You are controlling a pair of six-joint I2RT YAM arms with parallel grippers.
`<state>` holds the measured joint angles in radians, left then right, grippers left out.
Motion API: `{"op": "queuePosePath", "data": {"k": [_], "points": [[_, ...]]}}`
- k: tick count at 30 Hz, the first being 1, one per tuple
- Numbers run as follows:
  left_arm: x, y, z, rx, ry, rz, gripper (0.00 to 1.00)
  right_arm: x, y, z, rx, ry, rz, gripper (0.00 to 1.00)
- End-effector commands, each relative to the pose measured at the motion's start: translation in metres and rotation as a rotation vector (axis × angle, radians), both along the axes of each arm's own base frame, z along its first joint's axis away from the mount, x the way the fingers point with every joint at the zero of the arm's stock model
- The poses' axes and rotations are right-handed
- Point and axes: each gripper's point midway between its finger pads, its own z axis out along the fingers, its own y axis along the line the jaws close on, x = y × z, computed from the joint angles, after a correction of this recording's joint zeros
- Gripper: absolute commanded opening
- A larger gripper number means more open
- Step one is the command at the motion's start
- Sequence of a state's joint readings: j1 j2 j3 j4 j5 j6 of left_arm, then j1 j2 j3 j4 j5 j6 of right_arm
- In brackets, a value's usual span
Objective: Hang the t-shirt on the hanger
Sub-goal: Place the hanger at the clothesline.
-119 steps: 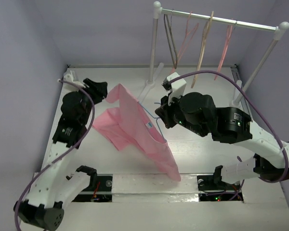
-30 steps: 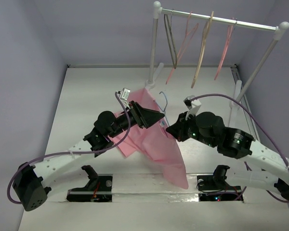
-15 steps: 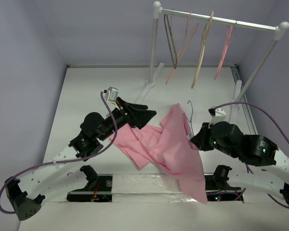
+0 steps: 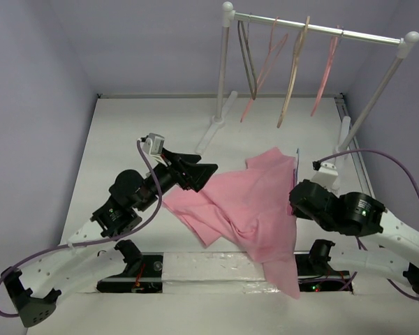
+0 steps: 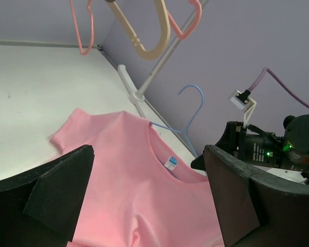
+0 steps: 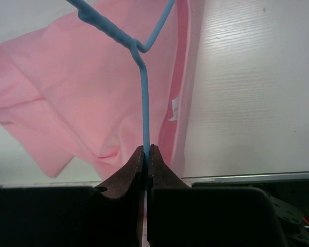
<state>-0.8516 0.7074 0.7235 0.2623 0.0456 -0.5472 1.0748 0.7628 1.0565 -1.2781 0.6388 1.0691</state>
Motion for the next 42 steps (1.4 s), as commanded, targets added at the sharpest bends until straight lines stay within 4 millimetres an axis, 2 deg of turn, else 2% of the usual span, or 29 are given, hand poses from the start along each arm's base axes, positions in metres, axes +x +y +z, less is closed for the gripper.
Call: {"op": "queuePosePath", "data": {"k": [1, 4, 7, 8, 9, 10, 15, 16, 18, 19, 21, 23, 26, 30, 33, 34, 36, 37, 42], "points": [[0.001, 0.005, -0.003, 0.008, -0.031, 0.025, 0.86, 0.012, -0.022, 0.003, -0.022, -0.072, -0.151, 0.00], [0.002, 0.002, -0.010, 0.014, -0.026, 0.017, 0.87, 0.026, -0.022, 0.010, -0.044, -0.109, -0.172, 0.00], [0.004, -0.001, -0.019, 0.031, -0.020, 0.016, 0.88, 0.053, -0.025, 0.002, -0.128, -0.081, -0.192, 0.00], [0.005, 0.000, -0.020, 0.036, -0.019, 0.024, 0.88, 0.063, -0.039, 0.001, -0.145, -0.074, -0.250, 0.00], [0.006, 0.001, -0.023, 0.043, -0.017, 0.031, 0.88, 0.068, -0.042, -0.003, -0.152, -0.066, -0.251, 0.00], [0.005, 0.002, -0.024, 0.044, -0.018, 0.032, 0.88, 0.077, -0.043, 0.006, -0.141, -0.109, -0.234, 0.00], [0.006, 0.002, -0.029, 0.044, -0.023, 0.035, 0.89, 0.093, -0.069, 0.036, -0.128, -0.201, -0.281, 0.00], [0.006, 0.002, -0.029, 0.046, -0.025, 0.034, 0.89, 0.098, -0.073, 0.046, -0.144, -0.229, -0.279, 0.00], [0.008, -0.001, -0.034, 0.059, -0.021, 0.031, 0.89, 0.107, -0.078, 0.056, -0.161, -0.246, -0.280, 0.00], [0.009, -0.001, -0.037, 0.065, -0.021, 0.034, 0.92, 0.113, -0.087, 0.064, -0.185, -0.270, -0.294, 0.00], [0.010, -0.001, -0.044, 0.083, -0.025, 0.041, 0.99, 0.124, -0.092, 0.079, -0.187, -0.292, -0.300, 0.00], [0.021, 0.009, -0.050, 0.099, -0.023, 0.120, 0.99, 0.133, -0.102, 0.102, -0.199, -0.347, -0.316, 0.00], [0.023, 0.018, -0.051, 0.099, -0.022, 0.162, 0.99, 0.145, -0.112, 0.122, -0.210, -0.388, -0.324, 0.00], [0.022, 0.027, -0.047, 0.084, -0.040, 0.198, 0.99, 0.159, -0.113, 0.157, -0.190, -0.467, -0.288, 0.00], [0.023, 0.028, -0.047, 0.092, -0.041, 0.211, 0.99, 0.168, -0.114, 0.174, -0.181, -0.506, -0.266, 0.00], [0.024, 0.028, -0.048, 0.099, -0.037, 0.218, 0.99, 0.169, -0.116, 0.187, -0.177, -0.535, -0.266, 0.00], [0.023, 0.028, -0.047, 0.101, -0.038, 0.222, 0.99, 0.176, -0.114, 0.193, -0.163, -0.546, -0.236, 0.00], [0.023, 0.028, -0.047, 0.102, -0.039, 0.223, 0.99, 0.176, -0.120, 0.202, -0.159, -0.567, -0.252, 0.00], [0.022, 0.028, -0.046, 0.099, -0.042, 0.224, 0.99, 0.186, -0.128, 0.220, -0.127, -0.608, -0.224, 0.00]]}}
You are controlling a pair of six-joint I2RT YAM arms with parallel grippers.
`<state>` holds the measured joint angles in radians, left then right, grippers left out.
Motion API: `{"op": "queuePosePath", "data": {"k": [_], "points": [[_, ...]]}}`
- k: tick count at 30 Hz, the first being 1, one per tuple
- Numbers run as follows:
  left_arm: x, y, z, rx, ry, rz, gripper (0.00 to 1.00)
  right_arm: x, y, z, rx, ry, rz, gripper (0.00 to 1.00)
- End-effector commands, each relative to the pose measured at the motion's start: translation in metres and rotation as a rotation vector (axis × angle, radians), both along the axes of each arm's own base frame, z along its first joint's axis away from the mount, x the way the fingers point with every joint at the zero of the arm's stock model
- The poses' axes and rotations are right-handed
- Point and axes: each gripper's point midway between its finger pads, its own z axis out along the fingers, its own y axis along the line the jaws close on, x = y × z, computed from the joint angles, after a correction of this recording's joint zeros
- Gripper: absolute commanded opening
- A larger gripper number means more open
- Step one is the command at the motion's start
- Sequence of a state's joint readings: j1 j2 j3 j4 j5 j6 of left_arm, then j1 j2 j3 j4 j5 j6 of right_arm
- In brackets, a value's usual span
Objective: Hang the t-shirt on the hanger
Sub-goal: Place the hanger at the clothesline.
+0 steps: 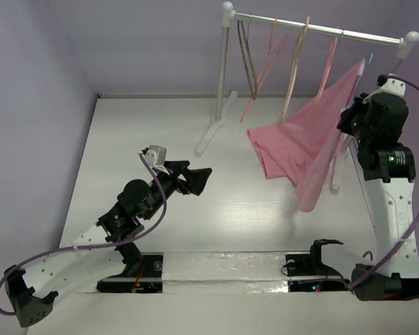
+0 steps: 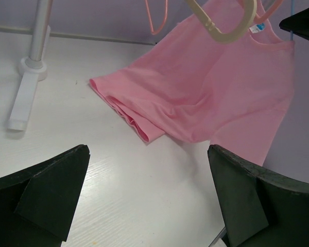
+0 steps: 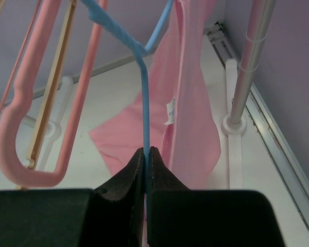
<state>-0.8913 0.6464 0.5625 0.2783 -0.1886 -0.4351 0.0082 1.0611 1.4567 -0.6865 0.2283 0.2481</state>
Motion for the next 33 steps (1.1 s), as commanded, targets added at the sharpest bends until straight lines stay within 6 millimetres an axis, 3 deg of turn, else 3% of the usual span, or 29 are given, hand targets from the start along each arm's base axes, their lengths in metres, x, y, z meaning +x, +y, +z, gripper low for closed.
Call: {"op": "queuePosePath", "data": {"k": [1, 6, 16, 33], "points": [[0.000, 0.003, 0.014, -0.025, -0.043, 0.016, 0.99, 0.010, 0.003, 0.054, -0.006, -0.163, 0.081, 0.00], [-0.002, 0.005, 0.016, -0.029, -0.048, 0.019, 0.99, 0.017, -0.002, 0.075, -0.001, -0.209, 0.103, 0.00], [-0.002, 0.003, 0.016, -0.030, -0.048, 0.016, 0.99, 0.044, -0.033, 0.077, 0.025, -0.184, 0.087, 0.00], [0.001, -0.002, 0.009, -0.003, -0.035, 0.015, 0.99, 0.069, -0.043, 0.082, 0.064, -0.218, 0.107, 0.00]]}}
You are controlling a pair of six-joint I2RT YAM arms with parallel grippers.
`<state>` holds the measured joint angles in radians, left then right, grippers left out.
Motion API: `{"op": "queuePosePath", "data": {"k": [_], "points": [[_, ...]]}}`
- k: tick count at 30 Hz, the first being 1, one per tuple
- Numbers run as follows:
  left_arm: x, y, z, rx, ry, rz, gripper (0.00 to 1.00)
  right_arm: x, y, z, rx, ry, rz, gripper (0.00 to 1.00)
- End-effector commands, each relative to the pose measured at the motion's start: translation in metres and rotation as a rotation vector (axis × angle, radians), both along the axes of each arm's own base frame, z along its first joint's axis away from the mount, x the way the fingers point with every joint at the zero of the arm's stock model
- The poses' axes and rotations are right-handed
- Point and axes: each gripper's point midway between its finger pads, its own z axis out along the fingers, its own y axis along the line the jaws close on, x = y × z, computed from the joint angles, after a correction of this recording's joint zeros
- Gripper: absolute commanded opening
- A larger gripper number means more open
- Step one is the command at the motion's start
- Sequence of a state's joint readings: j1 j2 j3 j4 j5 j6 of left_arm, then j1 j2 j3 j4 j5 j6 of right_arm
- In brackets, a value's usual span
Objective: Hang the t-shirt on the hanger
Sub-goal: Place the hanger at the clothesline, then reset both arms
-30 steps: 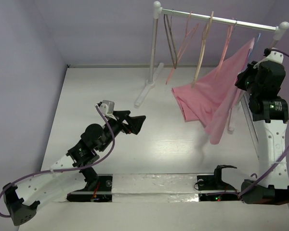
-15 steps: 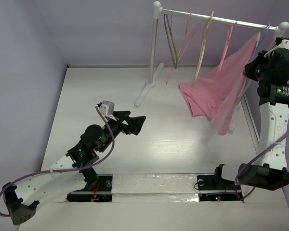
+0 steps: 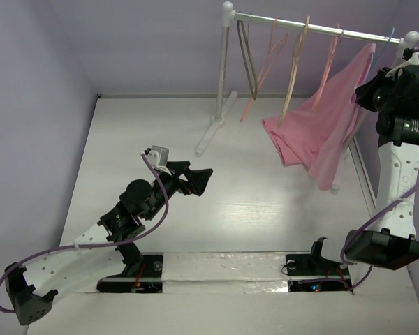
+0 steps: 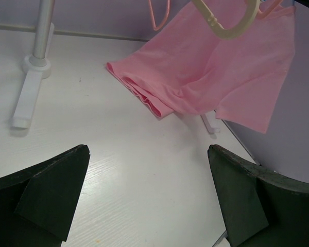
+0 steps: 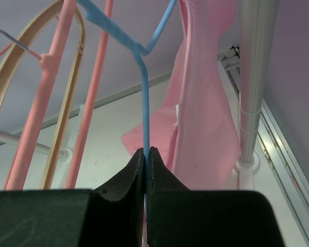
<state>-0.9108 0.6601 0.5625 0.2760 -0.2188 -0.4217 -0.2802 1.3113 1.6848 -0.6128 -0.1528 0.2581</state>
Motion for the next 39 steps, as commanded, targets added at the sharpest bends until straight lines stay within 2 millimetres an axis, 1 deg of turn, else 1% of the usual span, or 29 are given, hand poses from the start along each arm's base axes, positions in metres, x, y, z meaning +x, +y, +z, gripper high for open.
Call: {"op": "queuePosePath", "data": {"k": [1, 3, 4, 6, 7, 8, 12, 14, 15, 16, 17, 19, 20, 22, 23, 25, 26, 27, 28, 29, 30, 31, 32, 33, 34, 35, 36, 37, 39], "points": [[0.000, 0.000, 0.015, -0.024, -0.040, 0.005, 0.99, 0.008, 0.001, 0.051, -0.031, -0.151, 0.023, 0.00], [0.000, 0.001, 0.015, -0.026, -0.041, 0.008, 0.99, 0.016, -0.002, 0.040, -0.023, -0.123, 0.015, 0.00], [0.000, 0.002, 0.015, -0.027, -0.042, 0.009, 0.99, 0.019, -0.008, 0.031, -0.019, -0.108, 0.001, 0.00], [0.001, 0.002, 0.014, -0.026, -0.040, 0.014, 0.99, 0.024, -0.010, 0.018, -0.010, -0.085, -0.002, 0.00], [0.001, 0.002, 0.014, -0.026, -0.040, 0.014, 0.99, 0.027, -0.011, 0.014, -0.008, -0.087, -0.005, 0.00], [0.001, 0.001, 0.014, -0.025, -0.039, 0.014, 0.99, 0.029, -0.012, 0.002, 0.003, -0.067, -0.007, 0.00], [0.002, 0.002, 0.013, -0.024, -0.038, 0.018, 0.99, 0.028, -0.010, -0.004, 0.017, -0.071, -0.004, 0.00], [0.002, 0.002, 0.013, -0.023, -0.037, 0.018, 0.99, 0.024, -0.009, -0.002, 0.022, -0.078, -0.007, 0.00], [0.002, 0.002, 0.014, -0.025, -0.039, 0.018, 0.99, 0.022, -0.008, -0.005, 0.025, -0.077, -0.009, 0.00], [0.001, 0.002, 0.014, -0.027, -0.039, 0.018, 0.99, 0.015, -0.008, 0.004, 0.018, -0.108, -0.023, 0.07], [0.002, 0.003, 0.014, -0.026, -0.038, 0.020, 0.99, 0.010, -0.009, 0.007, 0.019, -0.119, -0.034, 0.28], [0.002, 0.003, 0.014, -0.026, -0.040, 0.023, 0.99, 0.001, -0.010, 0.012, 0.018, -0.140, -0.061, 0.52], [0.003, 0.003, 0.012, -0.025, -0.035, 0.027, 0.99, -0.012, -0.006, 0.024, 0.021, -0.177, -0.065, 0.74], [0.005, 0.002, 0.010, -0.017, -0.032, 0.032, 0.99, -0.025, -0.002, 0.035, 0.030, -0.208, -0.068, 0.96], [0.007, 0.003, 0.009, -0.014, -0.027, 0.044, 0.99, -0.039, 0.003, 0.048, 0.040, -0.247, -0.067, 1.00], [0.009, 0.002, 0.005, 0.000, -0.014, 0.052, 0.99, -0.054, 0.010, 0.059, 0.049, -0.286, -0.060, 1.00], [0.010, 0.001, 0.004, -0.002, -0.006, 0.053, 0.99, -0.061, 0.014, 0.059, 0.067, -0.296, -0.056, 1.00], [0.010, 0.000, 0.003, -0.003, 0.000, 0.049, 0.99, -0.077, 0.020, 0.068, 0.070, -0.334, -0.046, 1.00], [0.009, -0.001, 0.002, -0.005, 0.005, 0.043, 0.99, -0.084, 0.029, 0.070, 0.081, -0.349, -0.015, 1.00], [0.007, -0.004, 0.002, -0.015, 0.014, 0.024, 0.99, -0.087, 0.034, 0.063, 0.112, -0.342, 0.002, 1.00], [0.005, -0.005, 0.003, -0.025, 0.016, 0.014, 0.99, -0.104, 0.044, 0.069, 0.116, -0.378, 0.031, 1.00], [0.003, -0.006, 0.004, -0.034, 0.017, 0.003, 0.99, -0.113, 0.059, 0.071, 0.126, -0.397, 0.102, 1.00], [0.002, -0.007, 0.005, -0.041, 0.021, -0.005, 0.99, -0.121, 0.069, 0.072, 0.152, -0.416, 0.139, 1.00], [-0.001, -0.008, 0.012, -0.058, 0.019, -0.018, 0.99, -0.138, 0.081, 0.068, 0.158, -0.439, 0.179, 1.00], [-0.002, -0.008, 0.014, -0.060, 0.020, -0.023, 0.99, -0.151, 0.100, 0.073, 0.159, -0.475, 0.276, 1.00], [-0.003, -0.008, 0.016, -0.064, 0.022, -0.030, 0.99, -0.163, 0.114, 0.075, 0.174, -0.503, 0.345, 1.00], [-0.006, -0.007, 0.024, -0.084, 0.017, -0.037, 0.99, -0.170, 0.124, 0.066, 0.185, -0.507, 0.397, 1.00], [-0.008, -0.006, 0.032, -0.096, 0.011, -0.045, 0.99, -0.202, 0.145, 0.080, 0.145, -0.594, 0.501, 1.00], [-0.015, -0.002, 0.049, -0.133, -0.011, -0.062, 0.99, -0.225, 0.160, 0.083, 0.143, -0.645, 0.569, 1.00]]}}
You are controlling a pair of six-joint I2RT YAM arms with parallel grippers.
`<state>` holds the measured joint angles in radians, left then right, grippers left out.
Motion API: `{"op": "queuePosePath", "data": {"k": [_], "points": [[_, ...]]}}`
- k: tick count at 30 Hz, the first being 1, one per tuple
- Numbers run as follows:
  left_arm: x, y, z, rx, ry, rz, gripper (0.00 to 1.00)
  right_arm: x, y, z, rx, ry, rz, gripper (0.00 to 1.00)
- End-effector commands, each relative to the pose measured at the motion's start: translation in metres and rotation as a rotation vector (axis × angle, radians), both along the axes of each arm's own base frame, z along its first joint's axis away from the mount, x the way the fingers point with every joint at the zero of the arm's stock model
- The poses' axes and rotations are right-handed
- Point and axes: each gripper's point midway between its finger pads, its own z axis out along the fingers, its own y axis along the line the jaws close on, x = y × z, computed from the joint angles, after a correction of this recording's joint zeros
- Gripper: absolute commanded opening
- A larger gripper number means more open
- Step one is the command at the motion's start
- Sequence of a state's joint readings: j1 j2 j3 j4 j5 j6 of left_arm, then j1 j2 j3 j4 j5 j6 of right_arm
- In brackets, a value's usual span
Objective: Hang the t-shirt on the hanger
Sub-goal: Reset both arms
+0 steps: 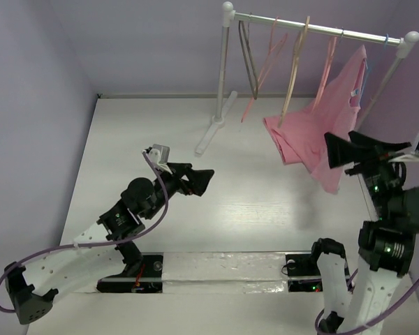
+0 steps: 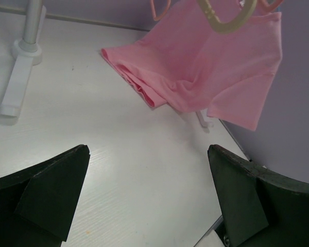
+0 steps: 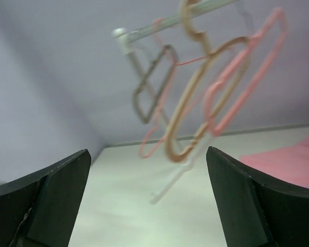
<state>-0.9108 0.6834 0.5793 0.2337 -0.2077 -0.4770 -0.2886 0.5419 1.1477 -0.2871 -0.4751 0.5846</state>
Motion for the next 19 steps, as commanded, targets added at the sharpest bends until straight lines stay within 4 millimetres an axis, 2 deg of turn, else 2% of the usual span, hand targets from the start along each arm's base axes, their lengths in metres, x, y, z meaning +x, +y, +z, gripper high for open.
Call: {"op": "queuePosePath", "data": {"k": [1, 2, 3, 4, 6, 8, 10, 13, 19], "points": [[-0.017, 0.006, 0.067, -0.146, -0.091, -0.049, 0.99, -0.056, 0.050, 0.028, -0.075, -0.186, 0.236, 1.00], [-0.019, 0.009, 0.074, -0.155, -0.105, -0.048, 0.99, -0.076, 0.056, 0.032, -0.113, -0.234, 0.231, 1.00], [-0.021, 0.016, 0.086, -0.175, -0.125, -0.033, 0.99, -0.086, 0.058, 0.035, -0.135, -0.257, 0.223, 1.00], [-0.023, 0.023, 0.097, -0.182, -0.136, -0.019, 0.99, -0.091, 0.058, 0.033, -0.141, -0.251, 0.203, 1.00], [-0.026, 0.040, 0.113, -0.194, -0.168, 0.027, 0.99, -0.114, 0.061, 0.043, -0.182, -0.307, 0.176, 1.00], [-0.029, 0.056, 0.128, -0.187, -0.190, 0.062, 0.99, -0.122, 0.058, 0.046, -0.190, -0.329, 0.150, 1.00], [-0.035, 0.073, 0.142, -0.196, -0.212, 0.095, 0.99, -0.120, 0.052, 0.045, -0.183, -0.322, 0.114, 1.00], [-0.043, 0.089, 0.149, -0.194, -0.250, 0.115, 0.99, -0.112, 0.045, 0.038, -0.182, -0.306, 0.085, 1.00], [-0.046, 0.094, 0.131, -0.166, -0.229, 0.118, 0.99, -0.099, 0.040, 0.027, -0.160, -0.284, 0.076, 1.00]]}}
